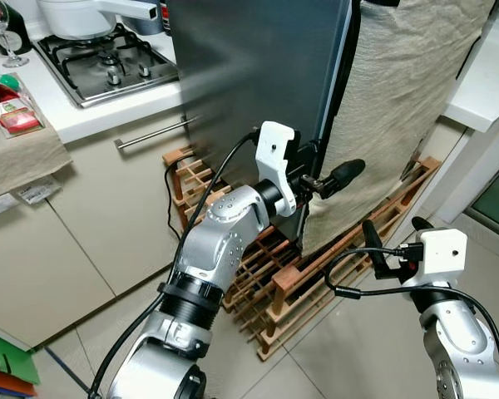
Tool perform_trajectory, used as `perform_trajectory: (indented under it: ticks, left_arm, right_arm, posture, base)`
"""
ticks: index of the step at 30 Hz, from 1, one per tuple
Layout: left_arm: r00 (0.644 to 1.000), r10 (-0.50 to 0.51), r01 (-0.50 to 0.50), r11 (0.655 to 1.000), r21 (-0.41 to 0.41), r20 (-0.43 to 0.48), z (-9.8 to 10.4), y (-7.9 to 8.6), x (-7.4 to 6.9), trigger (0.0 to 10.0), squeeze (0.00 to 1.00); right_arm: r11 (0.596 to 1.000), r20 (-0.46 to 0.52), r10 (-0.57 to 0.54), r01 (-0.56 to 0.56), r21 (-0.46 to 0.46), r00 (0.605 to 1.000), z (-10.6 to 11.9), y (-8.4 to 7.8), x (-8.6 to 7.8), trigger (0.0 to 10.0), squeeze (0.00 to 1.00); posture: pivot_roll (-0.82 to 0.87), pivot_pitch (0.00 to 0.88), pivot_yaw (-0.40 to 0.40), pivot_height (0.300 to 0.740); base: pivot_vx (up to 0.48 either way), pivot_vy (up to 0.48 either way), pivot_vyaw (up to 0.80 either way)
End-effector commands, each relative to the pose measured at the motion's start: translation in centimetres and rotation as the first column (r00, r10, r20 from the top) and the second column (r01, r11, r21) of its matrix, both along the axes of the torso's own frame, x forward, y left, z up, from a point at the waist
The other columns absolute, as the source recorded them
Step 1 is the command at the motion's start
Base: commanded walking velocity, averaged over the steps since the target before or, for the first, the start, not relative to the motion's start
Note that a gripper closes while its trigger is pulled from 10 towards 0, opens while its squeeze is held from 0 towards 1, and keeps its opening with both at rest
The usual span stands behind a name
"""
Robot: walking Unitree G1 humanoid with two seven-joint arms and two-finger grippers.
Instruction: Restocking fridge
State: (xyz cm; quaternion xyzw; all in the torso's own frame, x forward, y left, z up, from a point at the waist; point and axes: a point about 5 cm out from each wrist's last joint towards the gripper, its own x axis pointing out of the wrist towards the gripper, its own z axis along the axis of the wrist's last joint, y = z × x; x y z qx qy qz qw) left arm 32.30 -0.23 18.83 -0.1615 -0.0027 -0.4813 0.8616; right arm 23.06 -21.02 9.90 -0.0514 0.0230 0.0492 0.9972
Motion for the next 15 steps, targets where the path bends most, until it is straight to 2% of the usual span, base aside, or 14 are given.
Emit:
perform_trajectory:
  ticks: [1,5,7,15]
  left_arm:
    - [0.966,-0.255,0.258,0.96,-0.112,0.043,3.1,-6.9,-3.0,10.0,0.0]
    - [0.959,-0.281,0.284,0.949,-0.136,0.037,3.3,-7.4,-3.3,10.0,0.0]
    - [0.954,-0.298,0.3,0.941,-0.156,0.038,3.6,-7.6,-3.5,10.0,0.0]
    - [0.95,-0.309,0.311,0.934,-0.173,0.041,3.6,-7.2,-3.5,10.0,0.0]
  right_arm:
    - [1.0,-0.06,-0.007,0.009,0.029,0.998,-0.9,-0.5,-0.6,10.0,0.0]
    - [0.997,-0.165,-0.065,0.07,0.023,0.984,-3.5,-2.4,-2.6,10.0,0.0]
    - [0.996,-0.175,-0.088,0.091,0.009,0.981,-3.9,-2.8,-3.1,10.0,0.0]
    - [0.997,-0.109,-0.071,0.072,0.006,0.992,-3.3,-2.7,-2.2,10.0,0.0]
  posture:
    - [-0.21,0.0,0.041,0.74]
    - [-0.21,0.0,0.041,0.74]
    - [-0.22,0.001,0.052,0.74]
    - [-0.22,0.0,0.054,0.74]
  base:
    - [0.0,0.0,0.0]
    - [0.0,0.0,0.0]
    - [0.0,0.0,0.0]
    - [0.0,0.0,0.0]
